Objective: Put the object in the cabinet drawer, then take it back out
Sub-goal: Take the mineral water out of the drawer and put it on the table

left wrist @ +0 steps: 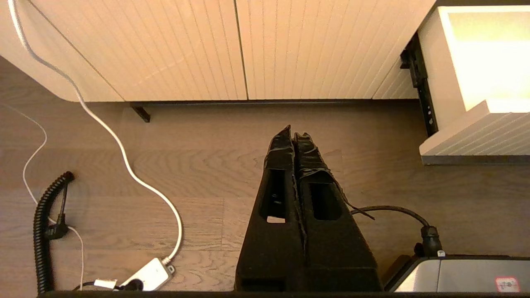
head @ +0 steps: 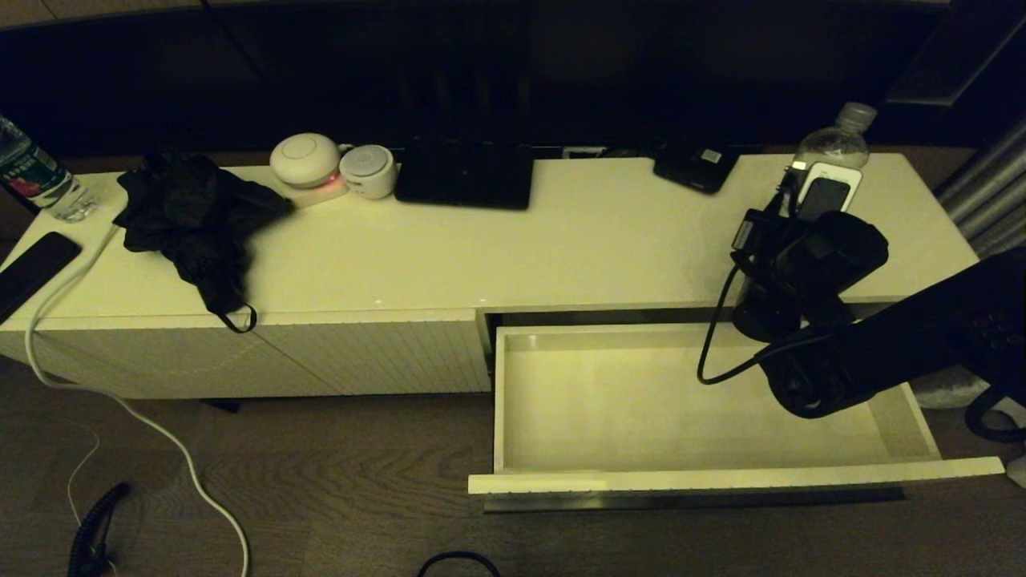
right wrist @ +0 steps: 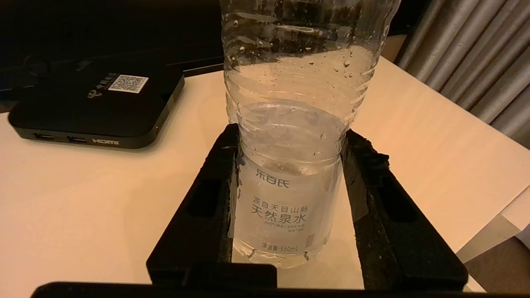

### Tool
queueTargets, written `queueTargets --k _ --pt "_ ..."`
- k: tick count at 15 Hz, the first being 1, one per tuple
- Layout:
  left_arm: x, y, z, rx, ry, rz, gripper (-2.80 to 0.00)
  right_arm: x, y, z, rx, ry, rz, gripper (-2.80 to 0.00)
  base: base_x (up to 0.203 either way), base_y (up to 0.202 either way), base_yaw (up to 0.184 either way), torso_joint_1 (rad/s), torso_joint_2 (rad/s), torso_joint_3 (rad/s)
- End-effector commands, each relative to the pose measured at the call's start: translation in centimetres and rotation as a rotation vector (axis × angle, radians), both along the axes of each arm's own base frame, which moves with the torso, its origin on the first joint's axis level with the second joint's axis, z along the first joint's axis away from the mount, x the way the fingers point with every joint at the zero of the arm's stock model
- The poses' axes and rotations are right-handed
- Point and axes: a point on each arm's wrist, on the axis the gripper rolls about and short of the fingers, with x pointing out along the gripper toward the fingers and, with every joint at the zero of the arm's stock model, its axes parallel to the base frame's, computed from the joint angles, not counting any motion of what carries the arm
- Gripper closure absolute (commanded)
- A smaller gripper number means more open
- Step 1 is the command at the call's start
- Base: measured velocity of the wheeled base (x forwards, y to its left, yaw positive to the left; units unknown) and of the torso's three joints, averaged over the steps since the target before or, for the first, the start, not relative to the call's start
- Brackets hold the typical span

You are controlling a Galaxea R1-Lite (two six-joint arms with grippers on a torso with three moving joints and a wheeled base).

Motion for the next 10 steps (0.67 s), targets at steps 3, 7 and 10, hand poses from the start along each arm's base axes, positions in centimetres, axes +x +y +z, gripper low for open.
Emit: queueTargets --k 3,7,10 --pt "0.0 0.0 0.0 0.0 0.0 0.0 0.0 0.3 0.3 -0.2 -0.003 0.001 -0.012 0.0 0.0 0.0 0.0 0.0 0.0 0.0" --pt "0.0 0.0 0.0 0.0 -0.001 0.0 0.0 0.2 0.6 0.4 0.041 -0.007 -0.064 -2.8 0.0 0.0 0.0 0.0 0.0 0.0" --pt "0.0 0.0 0.0 0.0 0.0 0.0 0.0 -0.2 1.0 1.0 0.044 -0.024 -0.047 -2.8 0.0 0.0 0.0 0.0 0.0 0.0"
